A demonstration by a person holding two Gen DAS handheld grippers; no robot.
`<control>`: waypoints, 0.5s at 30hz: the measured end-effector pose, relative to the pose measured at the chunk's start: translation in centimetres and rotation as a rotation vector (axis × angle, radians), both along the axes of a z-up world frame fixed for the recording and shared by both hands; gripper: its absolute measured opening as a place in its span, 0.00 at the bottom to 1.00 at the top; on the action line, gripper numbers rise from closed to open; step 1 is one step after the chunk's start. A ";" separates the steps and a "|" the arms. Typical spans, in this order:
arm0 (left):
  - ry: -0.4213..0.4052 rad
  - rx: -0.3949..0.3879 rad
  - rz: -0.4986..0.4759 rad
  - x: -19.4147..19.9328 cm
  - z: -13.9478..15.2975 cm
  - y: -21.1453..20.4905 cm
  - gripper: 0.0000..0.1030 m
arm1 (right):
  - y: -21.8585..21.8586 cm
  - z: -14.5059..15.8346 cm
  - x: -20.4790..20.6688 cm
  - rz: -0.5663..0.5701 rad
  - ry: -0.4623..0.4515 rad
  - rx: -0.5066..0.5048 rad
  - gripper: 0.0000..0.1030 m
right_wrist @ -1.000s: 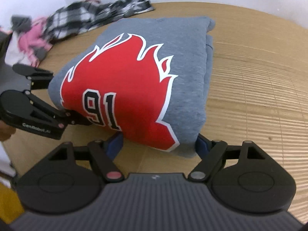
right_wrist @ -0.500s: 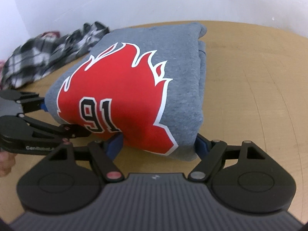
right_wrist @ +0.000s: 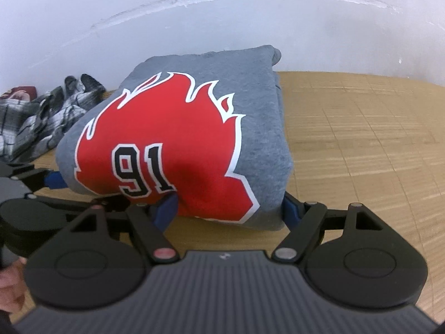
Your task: Fold clothes
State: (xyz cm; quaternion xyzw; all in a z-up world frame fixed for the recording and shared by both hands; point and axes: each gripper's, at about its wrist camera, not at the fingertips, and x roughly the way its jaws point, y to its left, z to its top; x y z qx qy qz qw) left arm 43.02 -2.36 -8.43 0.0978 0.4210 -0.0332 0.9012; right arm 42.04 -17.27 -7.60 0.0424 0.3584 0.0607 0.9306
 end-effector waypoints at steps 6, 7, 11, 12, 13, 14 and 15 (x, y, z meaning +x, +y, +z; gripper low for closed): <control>0.015 -0.019 0.002 1.1 -0.1 0.1 0.67 | 0.4 -0.4 0.9 -0.020 0.001 0.000 0.76; 0.015 -0.016 0.001 1.2 -0.2 0.2 0.67 | 0.4 -0.4 0.9 -0.021 0.002 0.001 0.76; 0.014 -0.004 0.014 1.0 -0.1 0.2 0.67 | 0.1 -0.2 0.4 -0.021 0.016 -0.003 0.76; 0.011 -0.006 0.023 0.6 0.1 0.1 0.67 | 0.0 0.0 0.1 -0.025 0.018 -0.010 0.75; 0.008 -0.012 0.029 0.2 0.4 0.2 0.67 | 0.1 0.3 -0.5 -0.034 0.011 -0.016 0.76; 0.004 -0.017 0.036 -0.2 0.7 0.3 0.68 | 0.1 0.7 -1.1 -0.044 -0.001 -0.019 0.76; 0.003 -0.022 0.041 -0.7 1.1 0.4 0.68 | 0.1 1.1 -1.7 -0.050 -0.008 -0.020 0.76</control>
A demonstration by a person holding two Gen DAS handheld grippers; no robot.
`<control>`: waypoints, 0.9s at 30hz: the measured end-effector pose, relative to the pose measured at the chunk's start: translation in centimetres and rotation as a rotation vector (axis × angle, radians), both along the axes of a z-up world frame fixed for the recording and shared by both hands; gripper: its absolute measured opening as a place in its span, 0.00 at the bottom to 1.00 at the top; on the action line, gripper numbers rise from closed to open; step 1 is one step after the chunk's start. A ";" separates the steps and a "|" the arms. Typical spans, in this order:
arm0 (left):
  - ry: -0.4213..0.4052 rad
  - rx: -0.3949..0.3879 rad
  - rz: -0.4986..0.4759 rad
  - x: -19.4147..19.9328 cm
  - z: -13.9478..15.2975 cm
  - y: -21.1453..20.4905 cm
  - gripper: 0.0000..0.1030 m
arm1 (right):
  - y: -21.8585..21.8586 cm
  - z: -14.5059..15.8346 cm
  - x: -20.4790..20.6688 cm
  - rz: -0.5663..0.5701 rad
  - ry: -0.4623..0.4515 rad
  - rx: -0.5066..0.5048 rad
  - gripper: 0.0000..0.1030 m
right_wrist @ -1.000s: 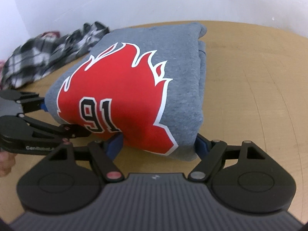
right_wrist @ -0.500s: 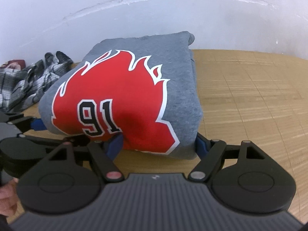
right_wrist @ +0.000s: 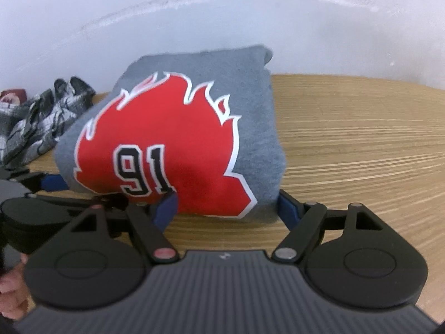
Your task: Fold clothes
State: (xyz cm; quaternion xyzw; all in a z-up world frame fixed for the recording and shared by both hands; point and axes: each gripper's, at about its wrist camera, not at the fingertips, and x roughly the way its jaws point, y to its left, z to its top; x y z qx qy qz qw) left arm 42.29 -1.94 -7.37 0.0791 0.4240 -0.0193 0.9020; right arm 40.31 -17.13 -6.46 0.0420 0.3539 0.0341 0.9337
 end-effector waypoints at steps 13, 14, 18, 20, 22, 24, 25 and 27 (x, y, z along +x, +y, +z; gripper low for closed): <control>-0.040 -0.073 0.045 -10.4 7.0 0.8 0.77 | 0.0 6.1 -11.0 -0.007 -0.064 0.034 0.76; -0.045 -0.068 0.042 -11.4 7.5 0.9 0.77 | 0.2 6.5 -12.0 0.000 -0.066 0.027 0.76; -0.058 -0.040 0.040 -15.7 9.0 1.5 0.78 | 0.9 7.7 -15.8 0.034 -0.070 0.004 0.76; -0.047 -0.033 0.037 -18.0 9.3 2.1 0.80 | 1.4 8.1 -17.9 0.051 -0.079 -0.014 0.76; -0.037 -0.024 0.037 -20.1 9.5 2.6 0.80 | 2.0 8.3 -19.9 0.064 -0.083 -0.029 0.76; -0.020 -0.007 0.032 -22.3 9.4 3.0 0.80 | 2.5 8.4 -21.9 0.082 -0.079 -0.038 0.76; -0.012 0.000 0.026 -23.4 9.3 3.2 0.80 | 2.8 8.4 -22.9 0.088 -0.074 -0.041 0.76; -0.002 0.006 0.004 -25.3 9.1 3.5 0.80 | 3.1 8.2 -24.8 0.100 -0.062 -0.041 0.76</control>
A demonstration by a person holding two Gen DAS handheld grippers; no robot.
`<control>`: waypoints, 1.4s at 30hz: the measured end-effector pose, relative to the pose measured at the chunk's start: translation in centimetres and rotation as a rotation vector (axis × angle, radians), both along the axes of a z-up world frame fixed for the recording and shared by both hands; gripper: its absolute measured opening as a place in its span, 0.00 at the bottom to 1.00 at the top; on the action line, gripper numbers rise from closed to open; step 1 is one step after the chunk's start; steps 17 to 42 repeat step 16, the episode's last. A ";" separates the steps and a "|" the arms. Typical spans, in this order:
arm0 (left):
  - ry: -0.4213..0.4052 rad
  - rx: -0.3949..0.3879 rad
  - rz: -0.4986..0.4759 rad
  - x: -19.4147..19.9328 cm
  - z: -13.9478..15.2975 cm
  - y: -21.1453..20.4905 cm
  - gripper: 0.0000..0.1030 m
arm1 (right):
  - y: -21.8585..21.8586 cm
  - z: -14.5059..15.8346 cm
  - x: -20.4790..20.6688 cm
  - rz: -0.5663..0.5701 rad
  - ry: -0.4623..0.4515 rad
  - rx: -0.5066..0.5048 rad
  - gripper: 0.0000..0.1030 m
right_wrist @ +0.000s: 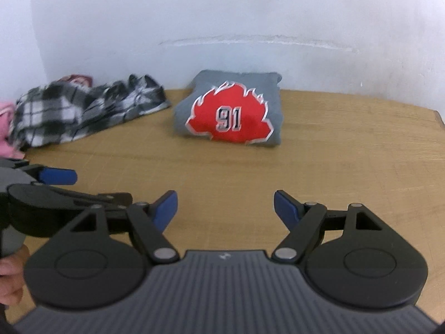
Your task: Fold clothes
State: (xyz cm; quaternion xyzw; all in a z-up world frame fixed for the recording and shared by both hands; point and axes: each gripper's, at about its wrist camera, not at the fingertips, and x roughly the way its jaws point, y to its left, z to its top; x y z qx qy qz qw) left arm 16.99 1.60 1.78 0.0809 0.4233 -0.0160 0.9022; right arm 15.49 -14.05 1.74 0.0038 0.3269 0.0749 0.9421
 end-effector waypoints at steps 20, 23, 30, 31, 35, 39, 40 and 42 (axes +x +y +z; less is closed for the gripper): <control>0.051 -0.041 -0.043 -8.8 -0.4 1.1 0.78 | 0.3 -1.6 -8.4 -0.072 0.078 0.032 0.76; 0.051 -0.041 -0.043 -8.8 -0.4 1.1 0.78 | 0.3 -1.6 -8.4 -0.072 0.078 0.032 0.76; 0.051 -0.041 -0.043 -8.8 -0.4 1.1 0.78 | 0.3 -1.6 -8.4 -0.072 0.078 0.032 0.76; 0.051 -0.041 -0.043 -8.8 -0.4 1.1 0.78 | 0.3 -1.6 -8.4 -0.072 0.078 0.032 0.76; 0.051 -0.041 -0.043 -8.8 -0.4 1.1 0.78 | 0.3 -1.6 -8.4 -0.072 0.078 0.032 0.76; 0.051 -0.041 -0.043 -8.8 -0.4 1.1 0.78 | 0.3 -1.6 -8.4 -0.072 0.078 0.032 0.76; 0.051 -0.041 -0.043 -8.8 -0.4 1.1 0.78 | 0.3 -1.6 -8.4 -0.072 0.078 0.032 0.76; 0.051 -0.041 -0.043 -8.8 -0.4 1.1 0.78 | 0.3 -1.6 -8.4 -0.072 0.078 0.032 0.76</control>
